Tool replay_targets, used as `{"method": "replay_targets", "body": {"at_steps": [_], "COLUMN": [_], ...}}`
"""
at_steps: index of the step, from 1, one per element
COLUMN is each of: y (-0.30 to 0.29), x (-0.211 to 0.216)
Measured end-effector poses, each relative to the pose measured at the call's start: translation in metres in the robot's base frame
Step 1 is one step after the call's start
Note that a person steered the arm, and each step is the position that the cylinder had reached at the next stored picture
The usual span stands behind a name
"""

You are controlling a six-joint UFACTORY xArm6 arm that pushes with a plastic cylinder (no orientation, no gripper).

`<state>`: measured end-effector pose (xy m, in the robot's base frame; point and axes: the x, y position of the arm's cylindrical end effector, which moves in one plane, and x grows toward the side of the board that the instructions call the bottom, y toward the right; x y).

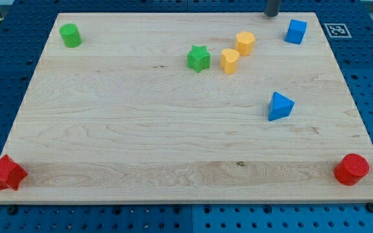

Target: Point at the blue cube

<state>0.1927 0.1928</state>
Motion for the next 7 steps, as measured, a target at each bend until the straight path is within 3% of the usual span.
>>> {"method": "replay_targets", "body": {"at_steps": [1,2,3,5,7], "y": [0.017,0.097,0.101,0.136,0.119], "x": [-0.001,-0.001,-0.002,0.046,0.045]}}
